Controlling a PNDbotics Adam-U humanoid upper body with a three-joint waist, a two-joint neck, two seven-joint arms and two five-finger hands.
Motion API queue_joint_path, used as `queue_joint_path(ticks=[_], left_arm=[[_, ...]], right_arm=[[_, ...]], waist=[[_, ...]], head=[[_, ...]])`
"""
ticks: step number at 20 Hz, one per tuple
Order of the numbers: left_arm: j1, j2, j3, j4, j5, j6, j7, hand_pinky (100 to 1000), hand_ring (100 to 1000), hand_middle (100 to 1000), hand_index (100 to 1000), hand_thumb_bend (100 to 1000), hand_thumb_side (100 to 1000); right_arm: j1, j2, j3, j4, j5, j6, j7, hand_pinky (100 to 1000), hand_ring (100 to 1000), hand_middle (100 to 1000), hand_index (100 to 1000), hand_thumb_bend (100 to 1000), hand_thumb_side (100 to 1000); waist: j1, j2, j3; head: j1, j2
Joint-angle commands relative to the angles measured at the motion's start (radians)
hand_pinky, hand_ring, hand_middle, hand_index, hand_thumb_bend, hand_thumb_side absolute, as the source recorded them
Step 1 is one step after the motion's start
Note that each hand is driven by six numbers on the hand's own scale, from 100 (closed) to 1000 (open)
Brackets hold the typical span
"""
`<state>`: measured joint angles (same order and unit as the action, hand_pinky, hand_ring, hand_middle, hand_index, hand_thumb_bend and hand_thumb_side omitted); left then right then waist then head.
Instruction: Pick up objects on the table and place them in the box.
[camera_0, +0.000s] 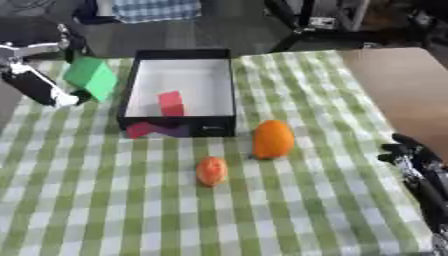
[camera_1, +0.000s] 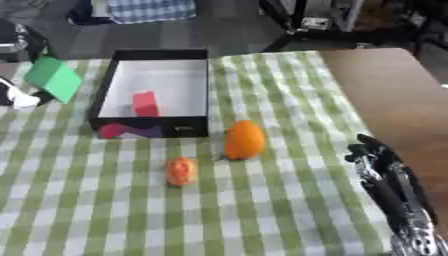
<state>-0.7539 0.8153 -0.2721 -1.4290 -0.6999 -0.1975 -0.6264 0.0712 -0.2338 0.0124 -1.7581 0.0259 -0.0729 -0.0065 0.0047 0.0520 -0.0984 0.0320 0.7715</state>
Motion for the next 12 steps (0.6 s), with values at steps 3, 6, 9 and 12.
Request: queue_joint_path(ticks=[3, 6, 9, 12], left_arm=[[-0.130, -0.163, 0.019, 0.247, -0.170, 0.019, 0.080, 752, 613, 641, 663, 246, 363], [-0.169, -0.248, 0.040, 0.383, -0.274, 0.022, 0.144, 751, 614, 642, 669, 251, 371], [-0.188, -0.307, 0.071, 0.487, -0.358, 0.042, 0.215, 748, 609, 639, 679, 260, 381], [-0.193, -0.352, 0.095, 0.565, -0.408, 0.069, 0.291, 747, 611, 646, 707, 368, 379]], right_arm=[[-0.006, -0.017, -0.002, -0.007, -0.004, -0.001, 0.003, 890, 713, 704, 864, 100, 630], [-0.008, -0.016, 0.003, -0.006, -0.007, -0.002, 0.008, 890, 712, 704, 864, 100, 631], [-0.010, -0.016, 0.005, -0.004, -0.011, -0.001, 0.009, 890, 712, 704, 864, 100, 631], [-0.015, -0.014, 0.010, -0.005, -0.014, -0.002, 0.015, 890, 712, 704, 864, 100, 627]], waist=[[-0.006, -0.024, -0.008], [-0.012, -0.020, -0.018], [-0.018, -0.016, -0.032], [-0.022, -0.012, -0.044]], head=[[-0.003, -0.002], [0.000, -0.002], [0.005, -0.002], [0.013, -0.002]])
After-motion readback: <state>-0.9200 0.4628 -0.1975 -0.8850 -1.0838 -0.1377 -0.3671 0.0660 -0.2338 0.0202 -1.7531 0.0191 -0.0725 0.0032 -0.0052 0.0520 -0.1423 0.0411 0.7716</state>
